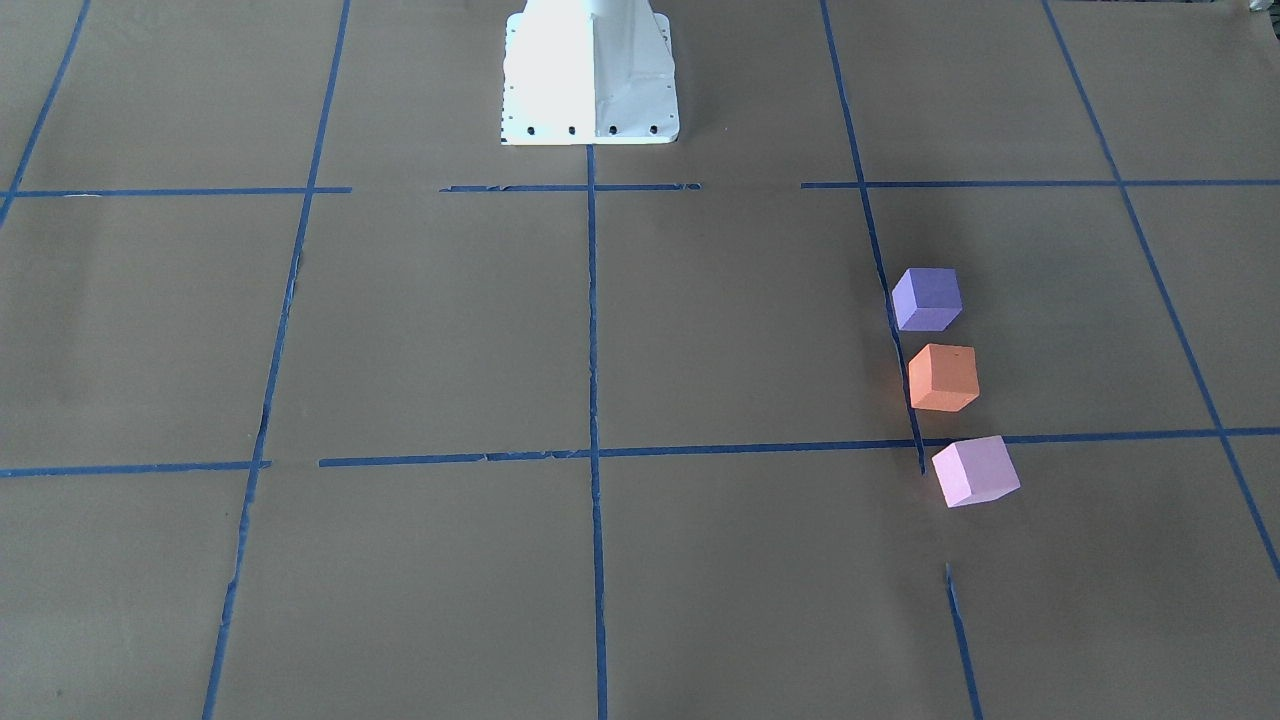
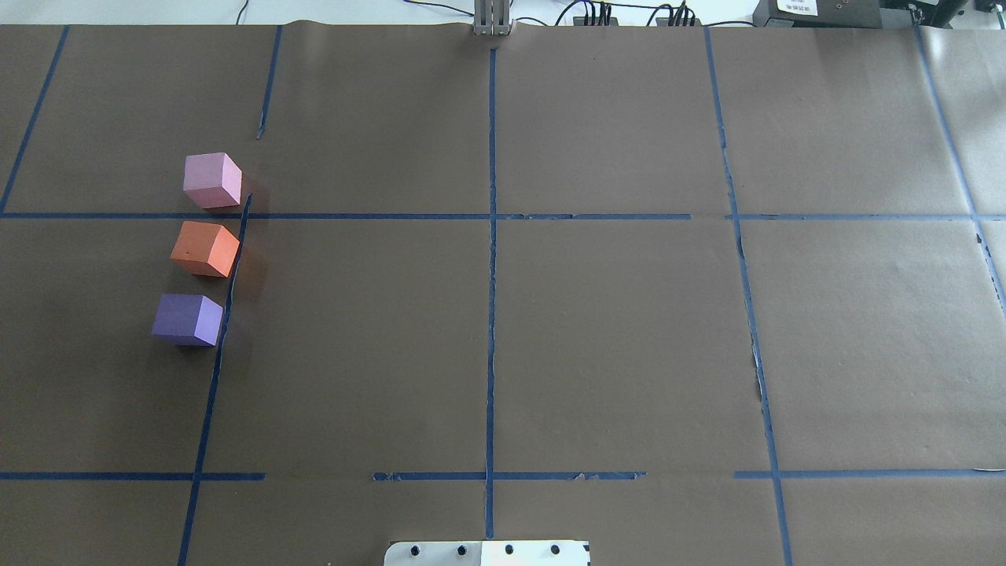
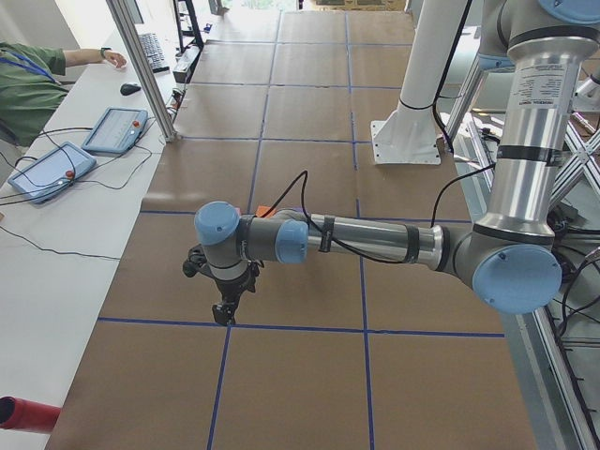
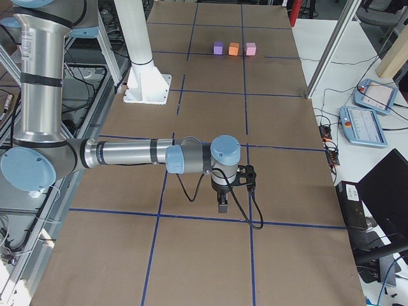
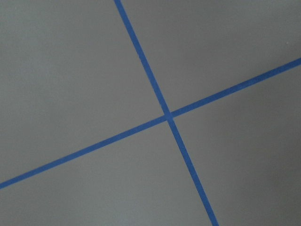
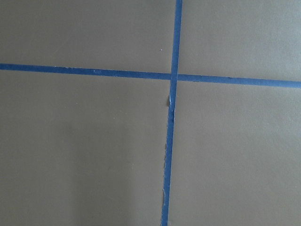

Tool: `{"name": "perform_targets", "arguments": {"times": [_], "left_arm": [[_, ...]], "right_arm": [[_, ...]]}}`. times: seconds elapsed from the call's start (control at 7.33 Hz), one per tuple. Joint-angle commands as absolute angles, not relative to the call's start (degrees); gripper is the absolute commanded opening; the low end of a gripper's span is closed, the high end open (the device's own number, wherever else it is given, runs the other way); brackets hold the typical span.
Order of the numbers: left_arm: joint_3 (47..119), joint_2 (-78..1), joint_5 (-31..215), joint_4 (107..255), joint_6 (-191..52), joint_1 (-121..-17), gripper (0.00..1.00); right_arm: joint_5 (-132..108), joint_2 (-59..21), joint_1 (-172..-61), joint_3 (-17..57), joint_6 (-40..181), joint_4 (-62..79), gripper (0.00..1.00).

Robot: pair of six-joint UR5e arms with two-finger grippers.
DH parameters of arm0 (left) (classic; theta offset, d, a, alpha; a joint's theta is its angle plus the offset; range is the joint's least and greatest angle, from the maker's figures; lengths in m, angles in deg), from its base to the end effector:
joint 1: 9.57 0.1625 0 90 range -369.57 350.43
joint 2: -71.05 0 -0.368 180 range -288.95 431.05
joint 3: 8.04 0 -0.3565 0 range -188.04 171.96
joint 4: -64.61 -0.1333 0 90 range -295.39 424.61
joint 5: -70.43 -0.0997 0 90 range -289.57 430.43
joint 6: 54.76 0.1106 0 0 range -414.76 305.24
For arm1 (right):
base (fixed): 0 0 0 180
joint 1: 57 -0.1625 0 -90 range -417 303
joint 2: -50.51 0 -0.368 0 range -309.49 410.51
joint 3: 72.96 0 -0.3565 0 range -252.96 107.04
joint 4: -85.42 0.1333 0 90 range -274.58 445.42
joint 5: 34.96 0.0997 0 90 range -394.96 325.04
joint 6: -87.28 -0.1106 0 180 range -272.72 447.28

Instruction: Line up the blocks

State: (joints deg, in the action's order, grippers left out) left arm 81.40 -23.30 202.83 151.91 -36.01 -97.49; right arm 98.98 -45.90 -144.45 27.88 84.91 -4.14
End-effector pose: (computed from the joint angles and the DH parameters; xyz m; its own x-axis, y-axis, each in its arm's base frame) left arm -0.0411 -0.4867 0.5856 0.6867 0.3587 -0.6323 -0.2714 0.9334 0.2347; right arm 0.0378 -0.4226 0.5716 0.7180 -0.0496 0.6943 0.0147 0.9983 0.0562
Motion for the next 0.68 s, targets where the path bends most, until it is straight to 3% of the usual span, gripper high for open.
{"name": "perform_targets", "arguments": {"times": [0.0,0.55], "left_arm": [[81.08,-21.41,207.28,152.06,-38.21,-97.9,1.0],[80.91,-21.32,206.84,155.82,-40.87,-97.81,1.0]], "right_arm": [[98.98,-45.9,-144.45,27.85,84.91,-4.14,1.0],[98.98,-45.9,-144.45,27.85,84.91,-4.14,1.0]]}}
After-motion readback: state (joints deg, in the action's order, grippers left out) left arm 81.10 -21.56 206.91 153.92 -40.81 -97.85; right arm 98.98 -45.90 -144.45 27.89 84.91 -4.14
